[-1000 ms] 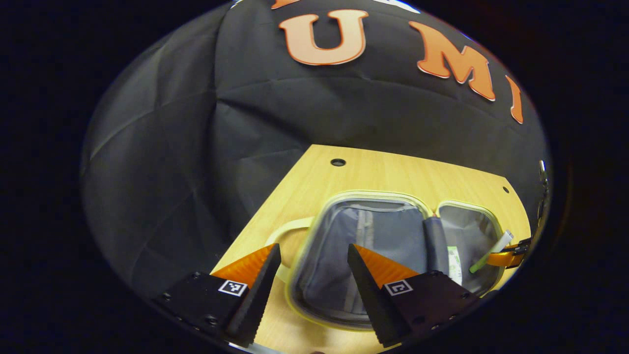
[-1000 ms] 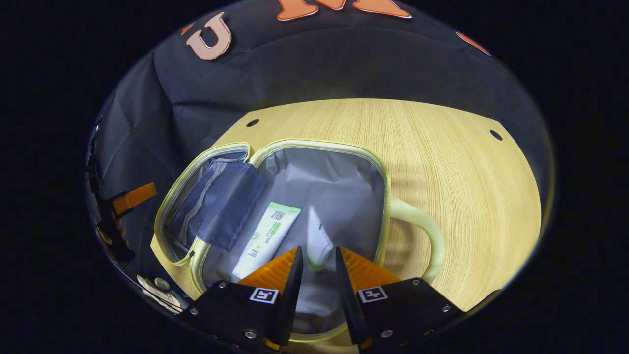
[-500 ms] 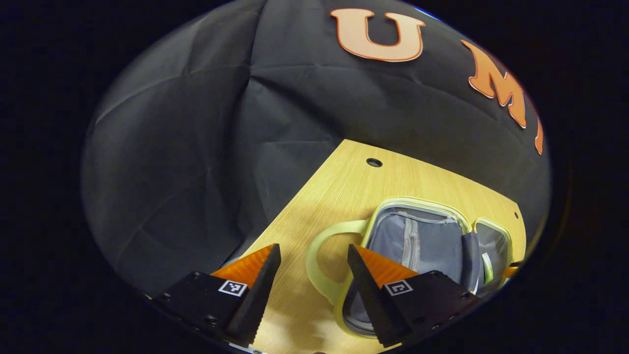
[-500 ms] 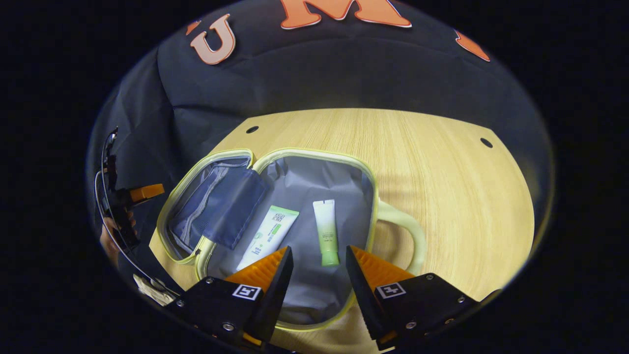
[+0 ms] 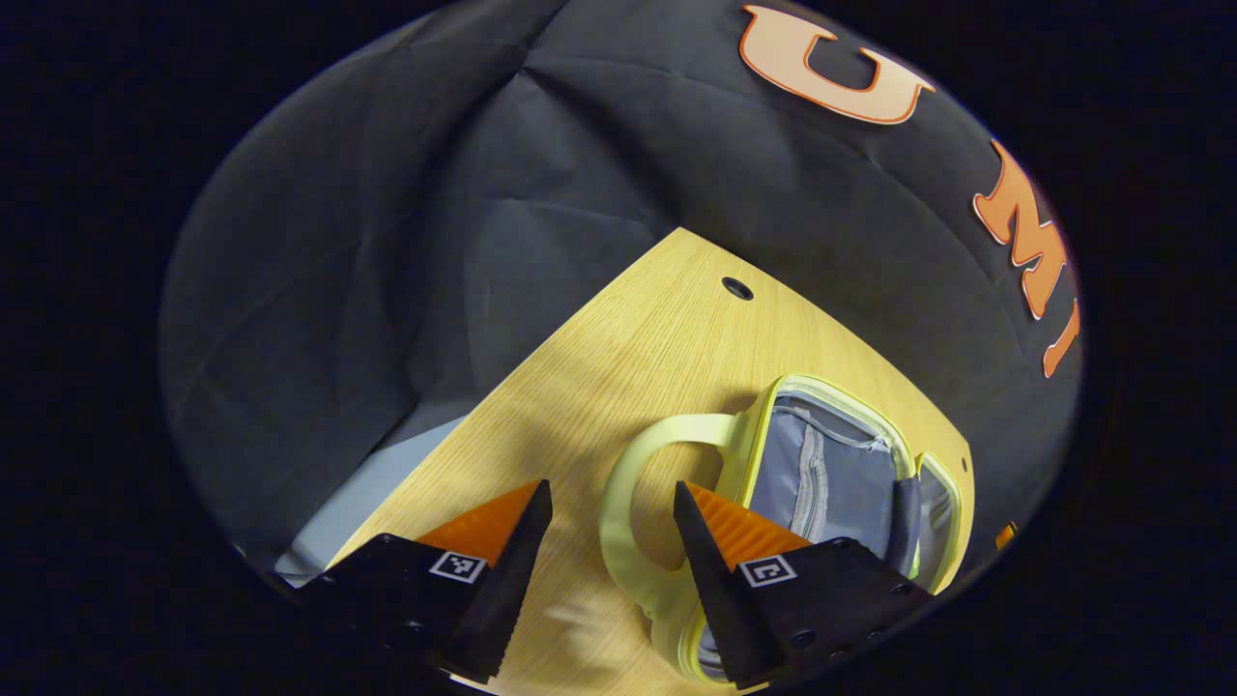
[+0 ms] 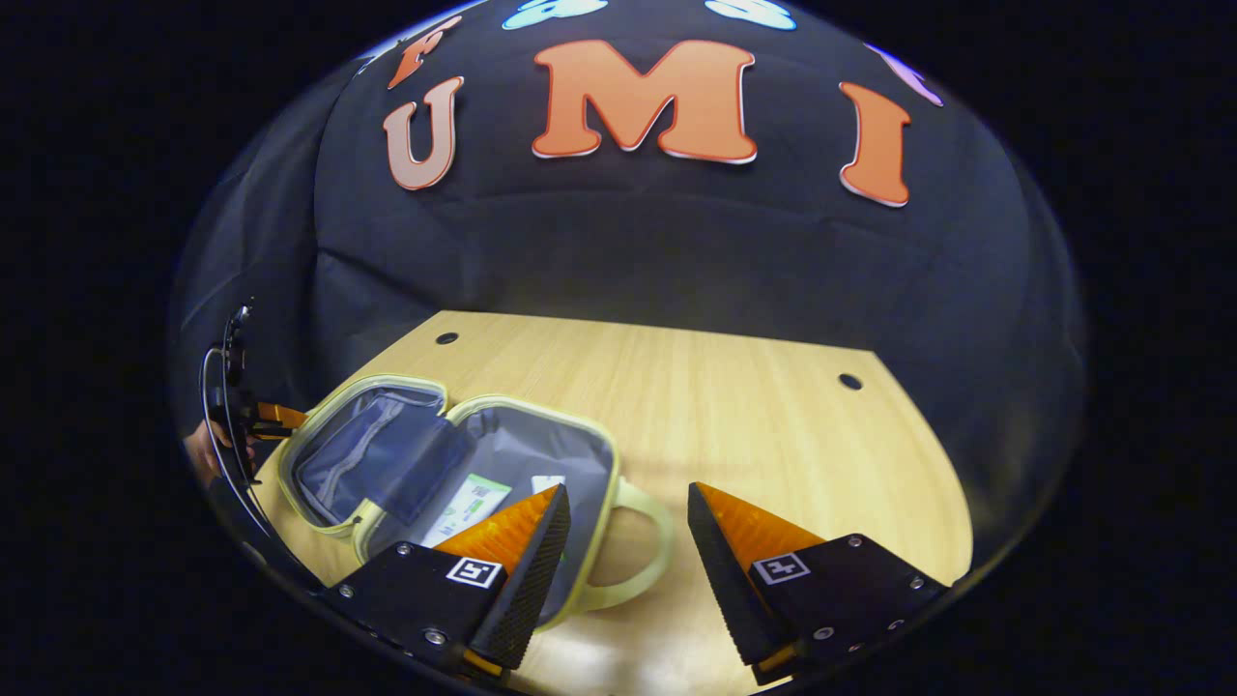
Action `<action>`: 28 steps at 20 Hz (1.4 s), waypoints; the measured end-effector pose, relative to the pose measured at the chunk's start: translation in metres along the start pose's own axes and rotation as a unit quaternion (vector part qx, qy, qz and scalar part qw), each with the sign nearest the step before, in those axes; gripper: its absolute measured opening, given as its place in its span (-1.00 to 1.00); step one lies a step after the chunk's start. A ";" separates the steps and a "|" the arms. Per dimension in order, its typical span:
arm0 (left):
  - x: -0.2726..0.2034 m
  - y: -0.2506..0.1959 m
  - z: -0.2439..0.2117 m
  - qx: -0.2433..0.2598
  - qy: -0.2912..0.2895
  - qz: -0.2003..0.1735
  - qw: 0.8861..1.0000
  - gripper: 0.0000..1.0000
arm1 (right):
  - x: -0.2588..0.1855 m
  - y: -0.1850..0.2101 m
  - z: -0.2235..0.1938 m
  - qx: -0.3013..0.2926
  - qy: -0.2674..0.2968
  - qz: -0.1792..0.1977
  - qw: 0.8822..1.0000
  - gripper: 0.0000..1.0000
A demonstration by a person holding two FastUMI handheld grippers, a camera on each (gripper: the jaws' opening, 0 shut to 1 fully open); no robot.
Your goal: First open the suitcase, pack the skin care products into it, and then close the suitcase.
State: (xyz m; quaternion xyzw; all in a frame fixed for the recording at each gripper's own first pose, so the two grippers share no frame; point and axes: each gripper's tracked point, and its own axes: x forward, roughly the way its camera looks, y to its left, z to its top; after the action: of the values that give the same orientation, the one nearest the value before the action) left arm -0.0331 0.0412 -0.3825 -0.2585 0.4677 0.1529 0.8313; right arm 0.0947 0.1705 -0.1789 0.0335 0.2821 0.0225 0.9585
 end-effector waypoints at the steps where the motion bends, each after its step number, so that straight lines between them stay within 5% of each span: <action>1: 0.003 0.001 0.001 0.006 0.005 -0.006 1.000 0.59 | -0.007 -0.011 0.005 -0.006 -0.012 -0.015 1.000 0.60; 3: 0.013 0.000 -0.001 0.009 0.029 -0.027 0.999 0.70 | -0.021 -0.032 0.016 -0.019 -0.037 -0.049 0.998 0.62; 7: 0.033 -0.003 -0.015 0.028 0.079 -0.039 0.996 0.01 | -0.057 -0.078 0.038 -0.026 -0.075 -0.112 0.991 0.64; 9: 0.037 -0.002 -0.011 0.025 0.079 -0.041 0.996 -0.64 | -0.079 -0.096 0.048 -0.036 -0.089 -0.145 0.985 0.65; 11: 0.036 -0.005 -0.007 0.016 0.071 -0.056 0.996 -0.65 | -0.102 -0.111 0.064 -0.049 -0.109 -0.168 0.978 0.66; 12: 0.032 -0.008 -0.006 0.008 0.073 -0.063 0.995 -0.80 | -0.114 -0.120 0.071 -0.059 -0.118 -0.184 0.974 0.66; 19: -0.030 -0.051 0.042 0.097 -0.006 -0.046 0.994 -0.82 | -0.158 -0.150 0.108 -0.079 -0.176 -0.210 0.958 0.63; 28: -0.144 -0.169 0.101 0.173 -0.119 -0.090 0.974 -0.83 | -0.129 -0.133 0.103 -0.078 -0.188 -0.138 0.969 0.70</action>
State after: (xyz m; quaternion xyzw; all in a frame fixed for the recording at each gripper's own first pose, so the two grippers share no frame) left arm 0.0472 -0.0410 -0.1673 -0.1316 0.3598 0.0240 0.9234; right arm 0.0455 0.0244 -0.0336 -0.0766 0.0961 -0.0950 0.9879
